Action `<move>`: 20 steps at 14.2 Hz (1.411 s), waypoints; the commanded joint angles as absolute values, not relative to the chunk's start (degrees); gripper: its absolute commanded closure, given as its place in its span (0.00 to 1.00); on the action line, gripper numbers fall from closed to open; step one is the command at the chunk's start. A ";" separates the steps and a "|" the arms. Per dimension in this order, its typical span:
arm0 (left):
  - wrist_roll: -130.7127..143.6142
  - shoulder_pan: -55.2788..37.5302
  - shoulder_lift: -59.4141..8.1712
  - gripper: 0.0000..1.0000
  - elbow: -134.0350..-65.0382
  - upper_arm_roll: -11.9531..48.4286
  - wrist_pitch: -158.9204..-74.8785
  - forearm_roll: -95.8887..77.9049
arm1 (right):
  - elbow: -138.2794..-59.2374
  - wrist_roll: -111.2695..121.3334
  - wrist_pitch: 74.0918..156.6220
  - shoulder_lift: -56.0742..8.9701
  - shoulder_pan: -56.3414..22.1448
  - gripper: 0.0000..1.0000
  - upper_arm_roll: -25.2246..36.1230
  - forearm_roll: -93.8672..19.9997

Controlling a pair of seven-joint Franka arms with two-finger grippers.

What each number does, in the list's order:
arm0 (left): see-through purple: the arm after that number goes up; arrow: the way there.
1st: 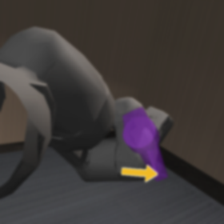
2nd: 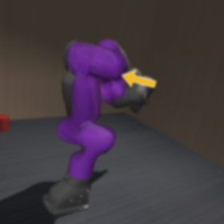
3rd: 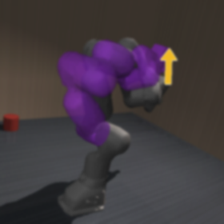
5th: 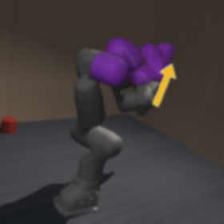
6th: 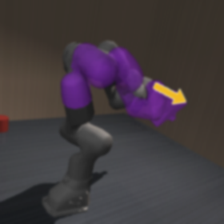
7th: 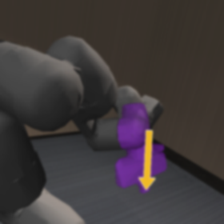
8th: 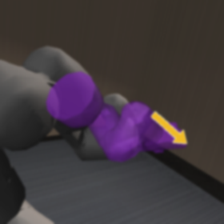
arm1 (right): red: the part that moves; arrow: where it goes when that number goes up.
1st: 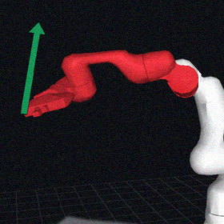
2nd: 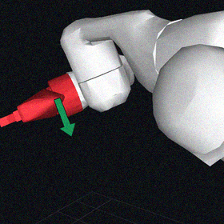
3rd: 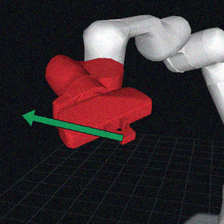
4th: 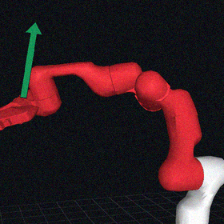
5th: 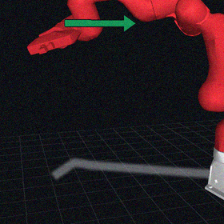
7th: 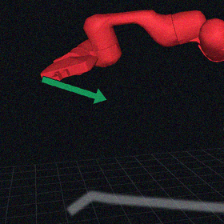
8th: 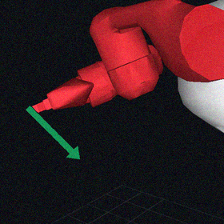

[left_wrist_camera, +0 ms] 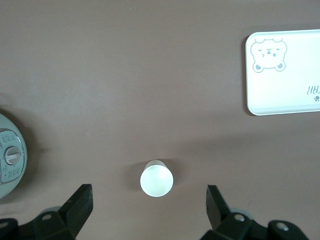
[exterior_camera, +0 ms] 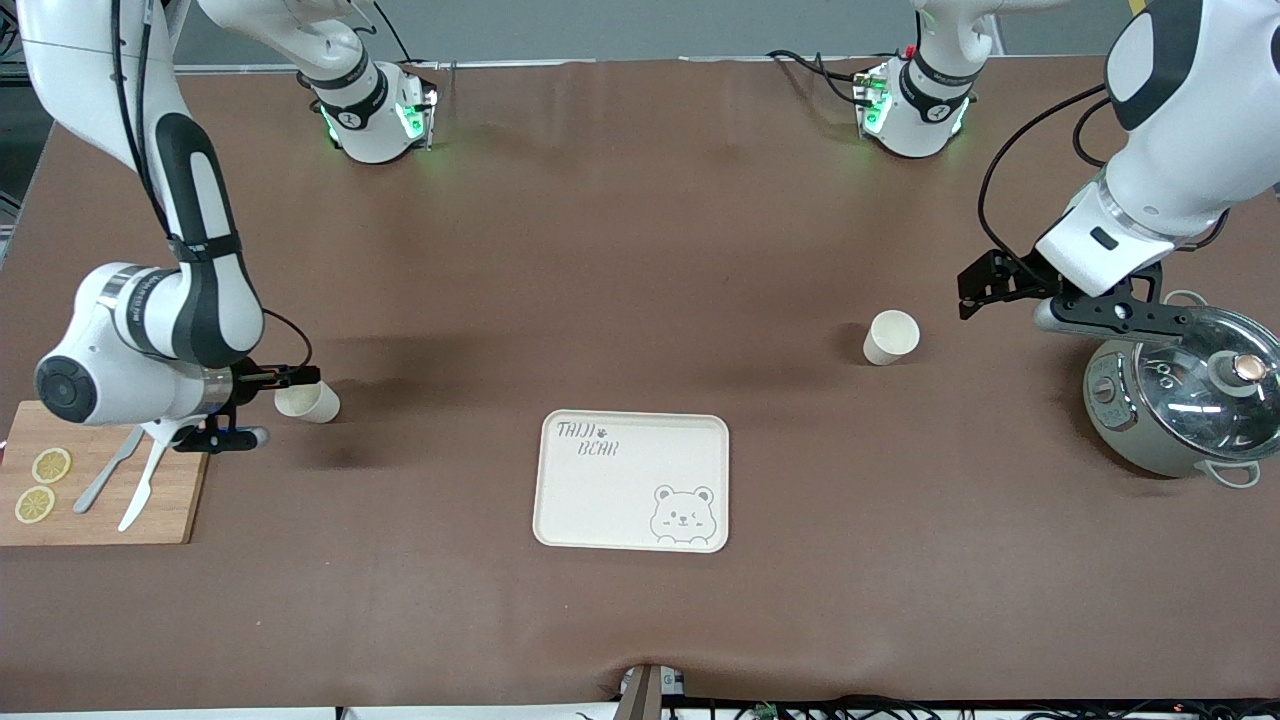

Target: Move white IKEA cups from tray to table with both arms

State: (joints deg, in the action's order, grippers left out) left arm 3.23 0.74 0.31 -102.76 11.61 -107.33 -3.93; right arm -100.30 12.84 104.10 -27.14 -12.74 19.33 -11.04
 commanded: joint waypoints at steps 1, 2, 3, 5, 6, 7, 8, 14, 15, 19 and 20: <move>4.48 -0.52 0.00 0.00 -101.25 11.43 -105.64 -2.99 | -89.25 11.87 92.59 -28.47 -11.51 0.00 19.16 -7.57; 5.35 -0.88 0.00 0.00 -101.25 11.34 -105.64 -2.47 | -86.08 11.95 89.94 -29.17 -11.51 0.00 19.07 -7.47; 5.80 -1.31 0.00 0.00 -101.16 11.25 -105.64 -2.46 | -84.04 11.95 87.91 -29.53 -11.51 0.00 19.07 -7.38; 6.68 -2.72 -0.09 0.00 -99.76 10.38 -105.38 -2.46 | -80.53 12.04 84.31 -29.44 -10.90 0.00 18.90 -7.73; 6.68 -2.72 -0.26 0.00 -98.89 10.37 -104.77 -2.55 | -77.81 12.13 83.16 -29.44 -10.20 0.00 18.46 -7.91; 7.03 -2.64 -0.70 0.00 -97.75 10.46 -104.42 -2.64 | -75.52 12.13 82.45 -29.27 -9.76 0.00 18.28 -8.00; 7.81 -2.38 -0.88 0.00 -96.95 10.46 -104.33 -2.46 | -74.45 12.13 82.18 -29.18 -9.32 0.00 18.19 -8.26; 2.20 -2.37 -2.02 0.00 -93.69 10.81 -103.98 2.46 | -69.78 11.78 76.64 -24.62 -7.47 0.00 15.04 -7.74; 2.20 -2.29 -2.11 0.00 -93.69 10.81 -103.97 2.46 | -69.79 11.69 75.68 -23.30 -7.30 0.00 14.42 -7.56; 2.11 -2.72 -2.20 0.00 -93.69 10.90 -99.68 2.46 | -69.79 12.22 73.56 -19.52 -5.01 0.00 12.57 -6.51; 2.11 -2.81 -2.11 0.00 -93.60 10.99 -98.45 2.11 | -69.79 12.39 73.30 -18.73 -5.10 0.00 12.13 -5.81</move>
